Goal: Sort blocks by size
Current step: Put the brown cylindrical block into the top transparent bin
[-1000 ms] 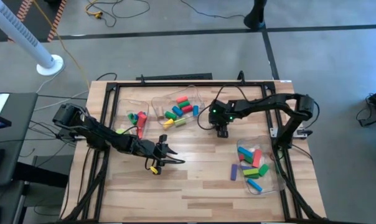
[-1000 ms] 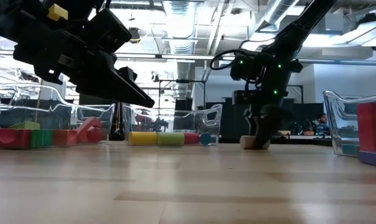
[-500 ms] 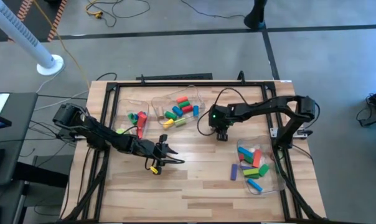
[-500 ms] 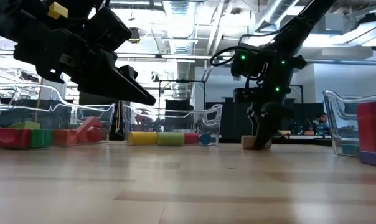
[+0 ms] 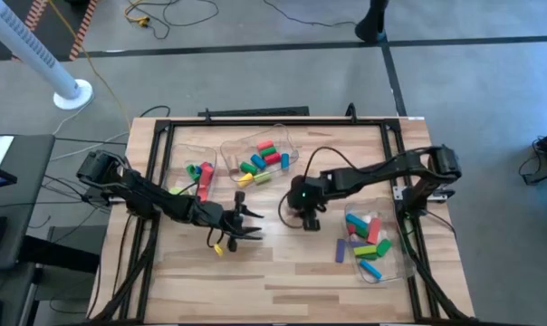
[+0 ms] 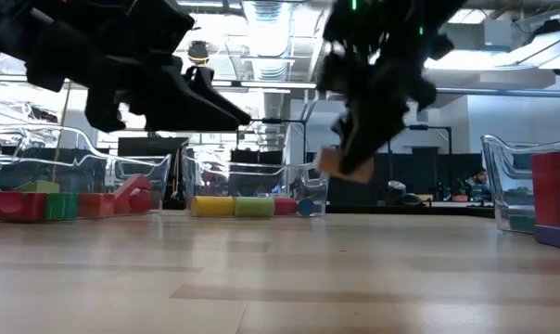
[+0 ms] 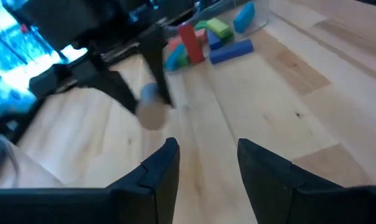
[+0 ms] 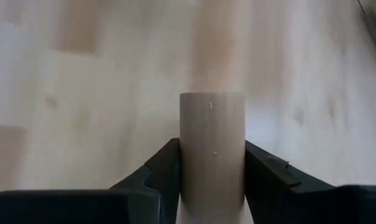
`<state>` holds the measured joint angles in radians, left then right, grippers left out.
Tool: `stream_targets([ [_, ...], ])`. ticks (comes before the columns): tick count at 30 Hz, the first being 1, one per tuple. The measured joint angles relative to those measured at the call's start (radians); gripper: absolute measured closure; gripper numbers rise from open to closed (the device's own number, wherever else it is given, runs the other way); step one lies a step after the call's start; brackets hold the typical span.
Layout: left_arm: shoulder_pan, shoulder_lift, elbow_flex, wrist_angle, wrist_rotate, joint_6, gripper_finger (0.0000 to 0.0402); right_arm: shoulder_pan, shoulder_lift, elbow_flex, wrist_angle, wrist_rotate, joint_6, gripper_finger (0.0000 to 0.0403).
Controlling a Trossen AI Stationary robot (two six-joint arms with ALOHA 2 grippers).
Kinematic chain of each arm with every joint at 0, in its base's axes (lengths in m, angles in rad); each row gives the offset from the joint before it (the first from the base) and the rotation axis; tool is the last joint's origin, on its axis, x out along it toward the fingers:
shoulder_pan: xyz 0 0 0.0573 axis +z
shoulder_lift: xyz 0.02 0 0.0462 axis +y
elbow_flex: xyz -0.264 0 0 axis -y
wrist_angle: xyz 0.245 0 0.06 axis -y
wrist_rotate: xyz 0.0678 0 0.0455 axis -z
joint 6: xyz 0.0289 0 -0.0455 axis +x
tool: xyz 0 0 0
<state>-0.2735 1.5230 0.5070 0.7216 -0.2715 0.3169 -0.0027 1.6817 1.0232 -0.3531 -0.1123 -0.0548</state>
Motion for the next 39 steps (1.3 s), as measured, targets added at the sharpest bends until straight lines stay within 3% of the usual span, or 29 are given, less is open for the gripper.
stream_targets([
  [5, -0.018, 0.0, 0.033, -0.001, -0.009, 0.163, 0.0232, 0.074, -0.001, 0.081, 0.01, 0.0, 0.008, 0.0235],
  [15, -0.086, 0.0, 0.123, -0.022, -0.148, 0.468, 0.0164, 0.129, -0.002, 0.158, 0.057, -0.051, 0.075, 0.0235],
  [23, -0.086, 0.0, 0.228, -0.248, -0.151, 0.473, 0.0147, 0.147, 0.008, 0.16, 0.12, -0.051, 0.116, 0.0235],
  [39, -0.085, 0.0, 0.27, -0.287, -0.128, 0.489, 0.015, 0.154, 0.022, 0.16, 0.229, -0.052, 0.137, 0.0234],
])
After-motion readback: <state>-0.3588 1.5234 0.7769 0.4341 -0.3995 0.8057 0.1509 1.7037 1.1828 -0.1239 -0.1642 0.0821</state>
